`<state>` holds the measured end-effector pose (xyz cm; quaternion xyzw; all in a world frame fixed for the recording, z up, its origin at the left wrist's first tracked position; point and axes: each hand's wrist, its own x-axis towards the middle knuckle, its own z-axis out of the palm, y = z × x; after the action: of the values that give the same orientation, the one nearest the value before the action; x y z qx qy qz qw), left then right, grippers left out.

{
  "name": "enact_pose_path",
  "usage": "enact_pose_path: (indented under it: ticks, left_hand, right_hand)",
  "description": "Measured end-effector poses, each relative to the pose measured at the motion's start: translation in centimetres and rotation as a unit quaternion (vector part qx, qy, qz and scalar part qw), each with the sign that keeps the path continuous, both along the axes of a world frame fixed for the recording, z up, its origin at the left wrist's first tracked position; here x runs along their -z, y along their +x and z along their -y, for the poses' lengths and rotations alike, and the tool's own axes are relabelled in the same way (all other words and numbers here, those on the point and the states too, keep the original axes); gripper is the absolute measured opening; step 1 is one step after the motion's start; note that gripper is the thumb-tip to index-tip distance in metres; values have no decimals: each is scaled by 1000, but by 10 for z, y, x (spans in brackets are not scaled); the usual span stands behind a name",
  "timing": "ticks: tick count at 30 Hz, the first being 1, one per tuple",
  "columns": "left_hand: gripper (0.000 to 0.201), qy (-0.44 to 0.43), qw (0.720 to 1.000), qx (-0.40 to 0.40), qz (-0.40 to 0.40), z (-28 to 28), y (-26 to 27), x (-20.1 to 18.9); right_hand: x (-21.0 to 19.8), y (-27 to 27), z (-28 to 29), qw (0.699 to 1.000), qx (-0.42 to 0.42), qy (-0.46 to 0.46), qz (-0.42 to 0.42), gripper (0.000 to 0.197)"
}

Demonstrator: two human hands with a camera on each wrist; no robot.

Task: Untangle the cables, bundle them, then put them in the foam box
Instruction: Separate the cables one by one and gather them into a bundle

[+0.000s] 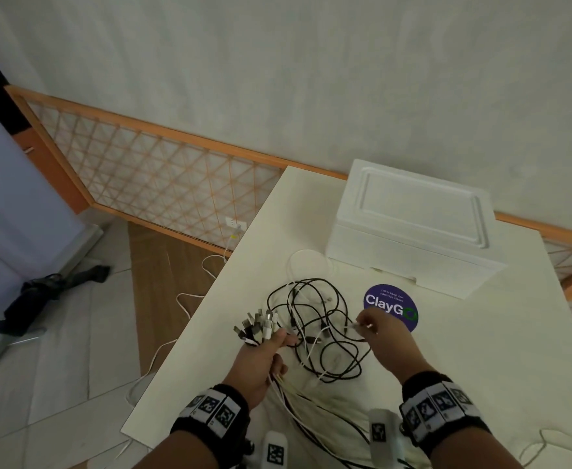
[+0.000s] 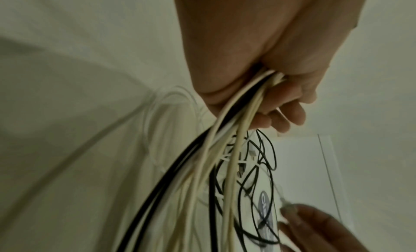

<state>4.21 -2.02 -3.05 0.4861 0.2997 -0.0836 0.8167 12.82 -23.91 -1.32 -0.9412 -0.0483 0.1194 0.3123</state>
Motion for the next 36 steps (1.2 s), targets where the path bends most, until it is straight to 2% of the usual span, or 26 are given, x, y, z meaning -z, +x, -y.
enact_pose_path:
  ticks: [5,10,12,14,16,19,21,24,26,28,31,32,35,36]
  left_hand:
    - [18,29,999,24,34,7,10,-4]
    - [23,54,995,83,16,14,19,-2]
    - [21,43,994,98,27,16,18,-2]
    - [15,48,993,96,43,17,18,-4]
    - [6,65,991,103,53,17,18,-7]
    - [6,87,987,120,56,18,18,-9]
    - [6,74,990,103,60,18,18,-11]
    - [6,16,996,62,65,13,15,-15]
    - [5,-33,996,52,72,10,12,-17]
    - [7,-52,994,55,75,9,10,-18]
    - [9,-44,993,83,78,9,8,-20]
    - [7,-39,991,97,83,9,7,-20]
    - [11,-20,985,137,103,8,5,-21]
    - [13,-19,984,139,106,7,4,-21]
  right_hand:
    - [-35,2,-11,989,-2,146,-16,20]
    - [-43,-5,-25,964,37,255,-72,16]
    - [-37,-8,-26,974,36,214,-61,12]
    - [-33,-12,-27,995,-1,103,-5,5]
    - [-31,-18,-32,997,-37,61,18,15]
    - [-26,-22,-45,998,-61,6,5,20]
    - [-27,-19,-47,999,-36,-1,-2,18]
    - [-34,-9,-30,997,73,-14,20,14]
    - [-43,-8,-20,986,132,-63,79,35]
    - [-55,-9,-22,986,109,-64,110,23]
    - [-65,-14,-46,997,14,-18,-69,51]
    - [-67,-17,-55,992,3,32,-118,50]
    - [-63,-26,-72,974,-7,179,-140,13]
    - [-64,-28,-75,970,-4,199,-139,12]
